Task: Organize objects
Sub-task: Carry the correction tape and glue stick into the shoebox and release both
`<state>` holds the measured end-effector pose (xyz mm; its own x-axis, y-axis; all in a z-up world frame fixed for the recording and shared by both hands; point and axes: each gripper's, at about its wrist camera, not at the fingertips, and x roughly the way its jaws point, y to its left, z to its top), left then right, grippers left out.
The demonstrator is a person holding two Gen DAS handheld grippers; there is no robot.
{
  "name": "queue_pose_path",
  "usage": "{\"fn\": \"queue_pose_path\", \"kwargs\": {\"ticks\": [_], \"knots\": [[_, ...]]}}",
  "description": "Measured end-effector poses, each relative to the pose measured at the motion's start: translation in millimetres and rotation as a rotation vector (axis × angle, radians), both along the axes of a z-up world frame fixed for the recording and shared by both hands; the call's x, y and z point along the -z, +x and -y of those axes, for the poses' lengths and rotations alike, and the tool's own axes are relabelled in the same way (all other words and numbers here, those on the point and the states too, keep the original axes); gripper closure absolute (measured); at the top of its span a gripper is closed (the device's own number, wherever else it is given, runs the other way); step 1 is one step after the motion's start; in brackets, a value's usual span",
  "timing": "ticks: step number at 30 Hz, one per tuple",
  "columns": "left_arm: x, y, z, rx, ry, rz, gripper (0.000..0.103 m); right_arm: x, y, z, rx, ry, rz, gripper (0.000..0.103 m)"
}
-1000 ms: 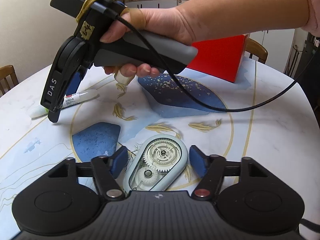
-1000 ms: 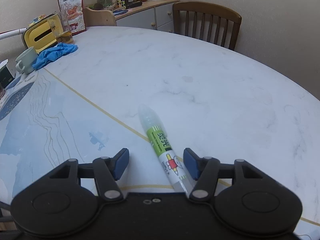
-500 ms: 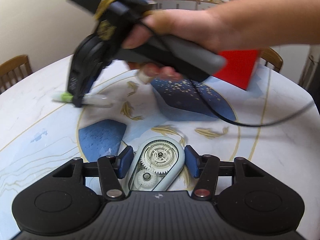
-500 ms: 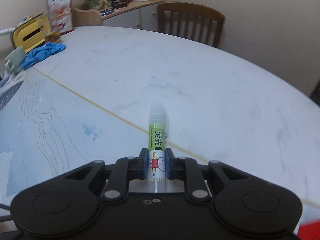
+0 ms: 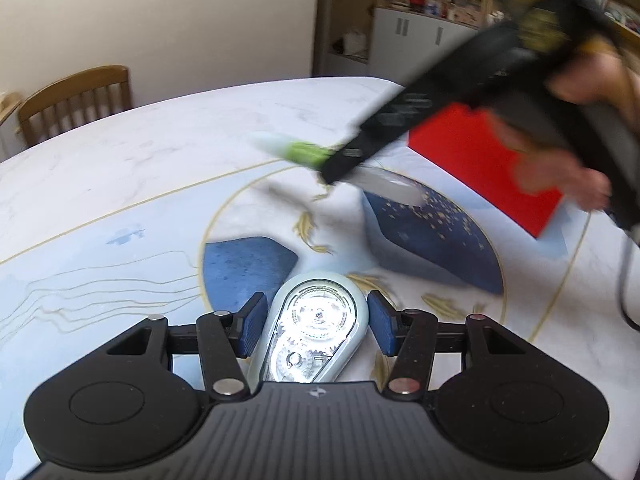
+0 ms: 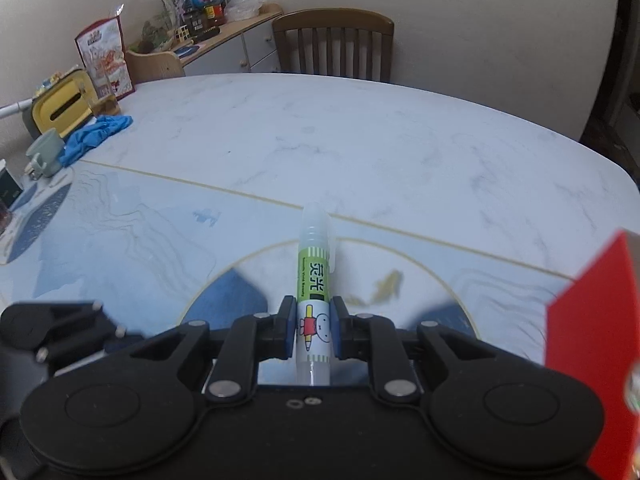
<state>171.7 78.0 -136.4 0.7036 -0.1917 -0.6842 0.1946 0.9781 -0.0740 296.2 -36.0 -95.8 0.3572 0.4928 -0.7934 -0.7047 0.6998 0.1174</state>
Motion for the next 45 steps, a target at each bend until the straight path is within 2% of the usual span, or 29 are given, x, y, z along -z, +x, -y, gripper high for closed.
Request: {"fn": "queue_pose_path", "kwargs": {"ticks": [12,21,35,45], "knots": [[-43.7,-12.7,14.7,-0.099,-0.037,0.007,0.050,-42.7,-52.0,70.3,0.017,0.009,0.030,0.087],[-81.7,-4.4,59.3,-0.077,-0.058,0.034,0.050,-66.6,-61.0,119.1,0.081,0.049,0.061,0.087],[-116.6,52.2,152.6,0.045,-0.041,0.079,0.050,-80.3,-30.4,217.3,0.265,0.084,0.109,0.087],[-121.1,110.4,224.7,0.103,0.000,0.061,0.050,-64.6,0.3,274.6,0.377,0.056,0.109,0.087]]}}
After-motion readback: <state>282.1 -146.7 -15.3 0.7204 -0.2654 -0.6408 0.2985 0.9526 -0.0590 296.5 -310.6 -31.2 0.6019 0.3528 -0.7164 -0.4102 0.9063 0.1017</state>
